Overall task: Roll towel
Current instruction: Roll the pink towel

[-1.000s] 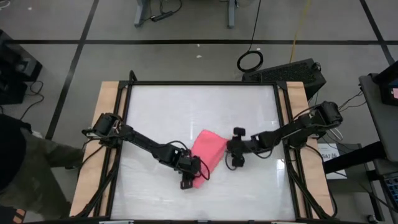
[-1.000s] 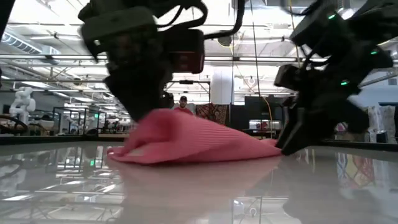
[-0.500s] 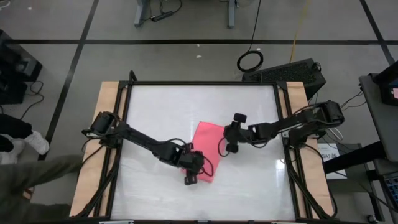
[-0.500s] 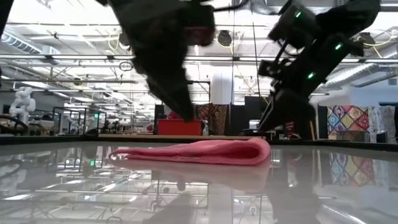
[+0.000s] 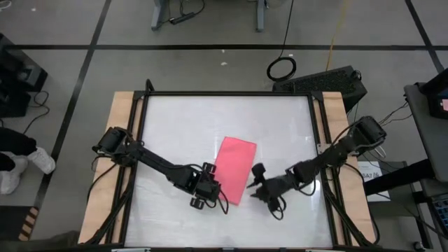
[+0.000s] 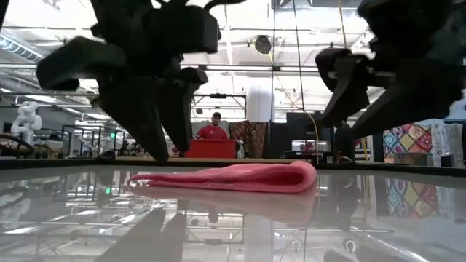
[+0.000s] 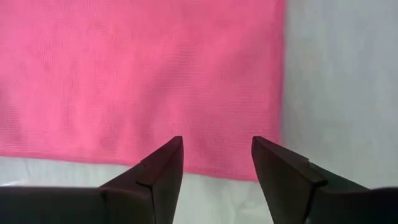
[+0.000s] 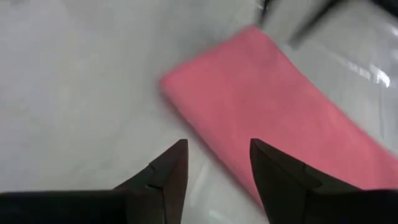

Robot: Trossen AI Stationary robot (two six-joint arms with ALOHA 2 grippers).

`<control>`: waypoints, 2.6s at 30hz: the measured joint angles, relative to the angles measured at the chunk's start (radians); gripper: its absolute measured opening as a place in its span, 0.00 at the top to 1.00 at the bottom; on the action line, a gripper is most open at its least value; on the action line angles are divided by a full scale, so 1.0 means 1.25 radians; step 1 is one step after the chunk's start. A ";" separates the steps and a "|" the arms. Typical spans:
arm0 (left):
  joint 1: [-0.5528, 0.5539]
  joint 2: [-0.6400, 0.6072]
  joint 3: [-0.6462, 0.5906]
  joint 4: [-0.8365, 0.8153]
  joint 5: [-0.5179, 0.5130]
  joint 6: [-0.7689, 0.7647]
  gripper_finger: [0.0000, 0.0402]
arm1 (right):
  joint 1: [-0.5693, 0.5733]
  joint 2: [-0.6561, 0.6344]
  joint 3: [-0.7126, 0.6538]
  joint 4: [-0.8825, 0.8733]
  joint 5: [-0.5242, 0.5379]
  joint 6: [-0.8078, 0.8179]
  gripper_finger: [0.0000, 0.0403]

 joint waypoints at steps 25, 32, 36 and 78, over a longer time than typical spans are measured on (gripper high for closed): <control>0.031 0.060 -0.057 0.213 0.167 0.027 0.51 | 0.055 0.321 0.284 -0.096 0.141 -0.168 0.58; 0.031 0.062 -0.056 0.211 0.171 0.026 0.51 | 0.084 0.332 0.293 -0.118 0.171 0.013 0.82; 0.031 0.062 -0.056 0.211 0.178 0.031 0.51 | 0.115 0.333 0.291 -0.123 0.203 0.102 0.97; -0.075 0.090 -0.058 0.284 0.047 -0.209 0.52 | 0.123 0.283 0.290 -0.186 0.154 1.076 1.00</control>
